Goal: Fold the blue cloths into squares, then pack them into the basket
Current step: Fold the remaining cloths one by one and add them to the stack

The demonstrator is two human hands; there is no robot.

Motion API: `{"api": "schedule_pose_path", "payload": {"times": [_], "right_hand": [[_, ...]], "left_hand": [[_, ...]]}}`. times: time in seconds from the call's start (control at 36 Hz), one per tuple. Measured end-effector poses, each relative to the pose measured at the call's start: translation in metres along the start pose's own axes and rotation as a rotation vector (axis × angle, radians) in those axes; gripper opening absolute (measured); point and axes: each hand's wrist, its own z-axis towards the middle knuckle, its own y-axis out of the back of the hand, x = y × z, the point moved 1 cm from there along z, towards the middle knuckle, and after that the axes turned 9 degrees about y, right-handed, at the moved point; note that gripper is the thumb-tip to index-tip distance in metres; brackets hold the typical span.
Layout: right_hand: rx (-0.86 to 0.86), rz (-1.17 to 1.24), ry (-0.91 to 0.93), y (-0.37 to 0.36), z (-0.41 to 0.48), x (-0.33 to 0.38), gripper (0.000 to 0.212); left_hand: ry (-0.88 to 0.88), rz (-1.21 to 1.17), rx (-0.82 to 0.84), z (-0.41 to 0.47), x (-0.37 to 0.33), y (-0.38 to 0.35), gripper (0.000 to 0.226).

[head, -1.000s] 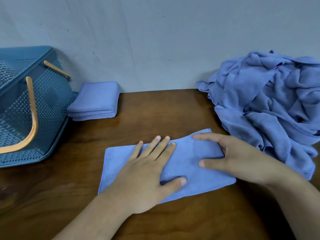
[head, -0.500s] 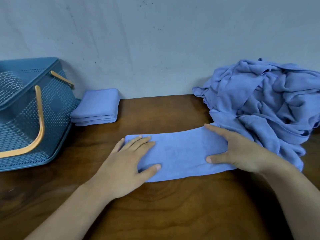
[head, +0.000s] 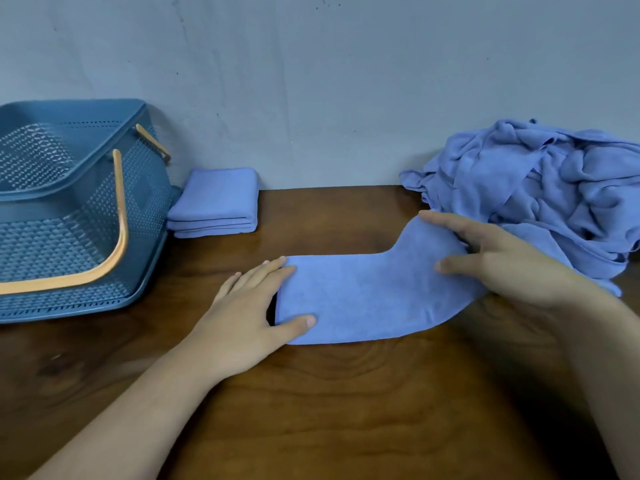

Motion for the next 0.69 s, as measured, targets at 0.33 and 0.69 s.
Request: {"api": "schedule_pose_path", "payload": {"times": [0.33, 0.69], "right_hand": [[0.111, -0.02, -0.055, -0.089, 0.049, 0.063, 0.057], [0.073, 0.003, -0.025, -0.143, 0.038, 0.041, 0.074]], "left_hand": [[0.007, -0.124, -0.051, 0.0, 0.003, 0.005, 0.065], [0.132, -0.268, -0.082, -0.003, 0.007, 0.004, 0.079]]}}
